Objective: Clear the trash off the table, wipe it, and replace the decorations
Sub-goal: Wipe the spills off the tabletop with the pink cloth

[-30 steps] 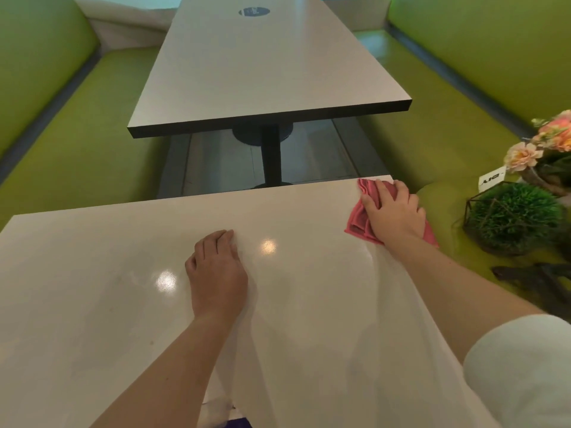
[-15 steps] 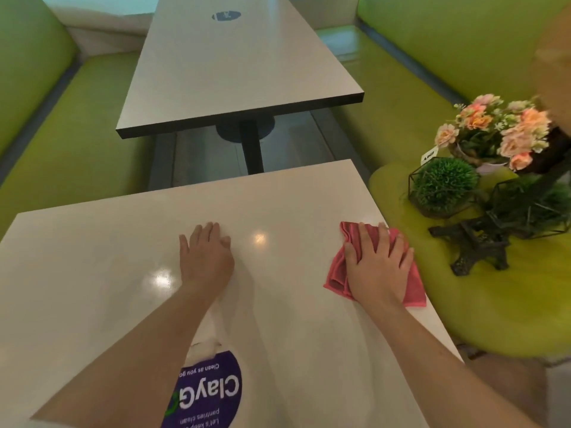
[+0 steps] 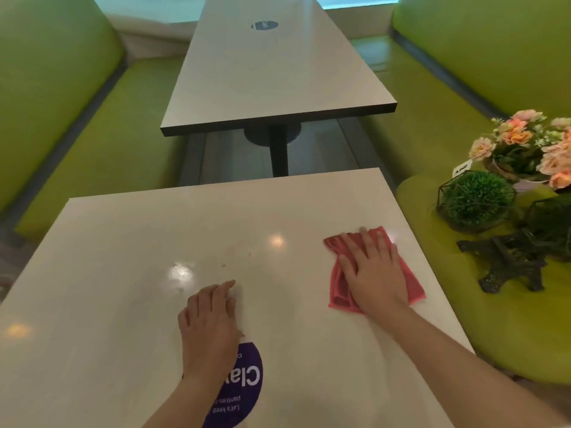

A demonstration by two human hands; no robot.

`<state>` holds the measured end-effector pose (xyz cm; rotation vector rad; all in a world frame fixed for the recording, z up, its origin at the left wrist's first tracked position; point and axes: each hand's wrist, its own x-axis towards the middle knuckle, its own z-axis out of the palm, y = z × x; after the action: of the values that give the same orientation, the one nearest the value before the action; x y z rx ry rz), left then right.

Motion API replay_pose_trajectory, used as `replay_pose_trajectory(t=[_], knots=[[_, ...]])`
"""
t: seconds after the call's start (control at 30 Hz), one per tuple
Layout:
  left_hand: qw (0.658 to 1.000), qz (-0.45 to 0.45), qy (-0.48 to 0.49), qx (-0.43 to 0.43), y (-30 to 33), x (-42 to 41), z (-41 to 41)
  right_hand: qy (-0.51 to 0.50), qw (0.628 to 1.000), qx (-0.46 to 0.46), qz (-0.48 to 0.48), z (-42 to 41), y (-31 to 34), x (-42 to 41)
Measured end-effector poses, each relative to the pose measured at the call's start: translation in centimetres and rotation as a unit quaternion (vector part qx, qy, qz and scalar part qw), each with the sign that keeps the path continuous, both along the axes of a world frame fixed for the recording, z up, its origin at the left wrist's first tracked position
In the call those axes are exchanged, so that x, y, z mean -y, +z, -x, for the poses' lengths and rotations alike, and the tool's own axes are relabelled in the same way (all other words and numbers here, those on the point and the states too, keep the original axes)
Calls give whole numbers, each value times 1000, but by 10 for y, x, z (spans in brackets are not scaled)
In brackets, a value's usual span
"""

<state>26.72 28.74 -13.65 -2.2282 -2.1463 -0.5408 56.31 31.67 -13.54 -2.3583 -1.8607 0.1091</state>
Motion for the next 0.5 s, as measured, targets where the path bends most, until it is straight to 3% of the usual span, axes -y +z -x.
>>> replay_pose_trajectory(t=[0.23, 0.4, 0.5], knots=[[999, 27, -24, 14, 4, 2, -2, -110, 993, -6, 36, 30, 2, -56], [999, 40, -21, 18, 7, 0, -1, 45, 998, -45, 24, 122, 9, -57], [998, 50, -16, 21, 8, 1, -1, 121, 991, -46, 35, 129, 7, -53]])
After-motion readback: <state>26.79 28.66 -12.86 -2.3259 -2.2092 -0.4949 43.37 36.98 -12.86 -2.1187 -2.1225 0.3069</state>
